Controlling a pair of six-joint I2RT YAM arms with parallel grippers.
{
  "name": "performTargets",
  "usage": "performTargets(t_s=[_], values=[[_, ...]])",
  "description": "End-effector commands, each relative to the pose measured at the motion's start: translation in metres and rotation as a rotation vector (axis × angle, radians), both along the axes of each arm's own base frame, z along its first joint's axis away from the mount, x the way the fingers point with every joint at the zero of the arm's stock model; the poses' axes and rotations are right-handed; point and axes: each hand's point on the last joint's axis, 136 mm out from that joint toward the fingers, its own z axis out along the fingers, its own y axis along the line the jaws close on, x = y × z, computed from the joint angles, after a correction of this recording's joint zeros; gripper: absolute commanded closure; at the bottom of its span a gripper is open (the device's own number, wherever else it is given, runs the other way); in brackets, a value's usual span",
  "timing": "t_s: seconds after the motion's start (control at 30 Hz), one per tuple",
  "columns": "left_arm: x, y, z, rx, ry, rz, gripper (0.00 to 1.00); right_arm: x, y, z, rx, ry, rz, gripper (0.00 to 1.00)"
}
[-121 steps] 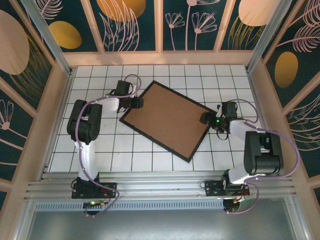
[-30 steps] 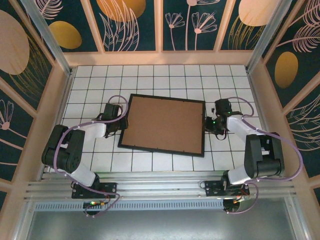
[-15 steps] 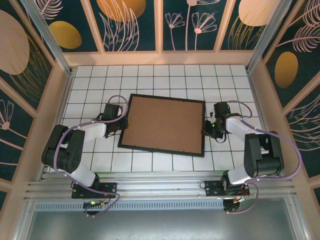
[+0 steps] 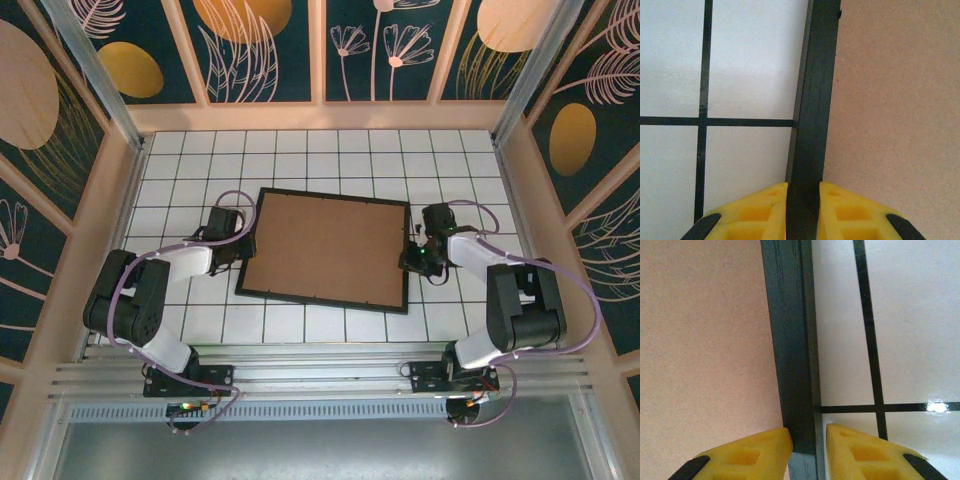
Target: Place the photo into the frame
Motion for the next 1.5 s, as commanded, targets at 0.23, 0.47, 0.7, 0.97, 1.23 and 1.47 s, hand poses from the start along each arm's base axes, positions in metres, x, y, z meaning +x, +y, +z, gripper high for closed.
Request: performTargets(t_s=[0.23, 0.47, 0.7, 0.97, 1.23, 1.47], values=[[-0.018, -0.01, -0.01, -0.05, 0.057, -0.034, 0.81, -0.011, 0.028, -0.027, -0.057, 0.073, 0.081, 0.64], [-0.02, -0.007, -0.012, -0.039, 0.058, -0.024, 0.8, -0.012, 0.026, -0.028, -0.136, 0.058, 0.096, 0.58], [-0.02, -0.002, -0.012, -0.011, 0.058, -0.007, 0.81, 0.029, 0.011, 0.03, -0.073, -0.103, 0.042, 0.51], [-0.026, -0.003, -0.01, -0.033, 0.064, -0.005, 0.8, 0.068, 0.004, 0.025, 0.071, -0.161, -0.01, 0.42], [-0.034, -0.017, 0.003, -0.14, 0.054, -0.029, 0.68, 0.081, -0.013, 0.002, -0.047, -0.144, -0.006, 0.58], [0.003, 0.005, 0.037, -0.108, -0.066, 0.077, 0.52, 0.086, -0.023, -0.001, -0.11, -0.157, -0.011, 0.74]])
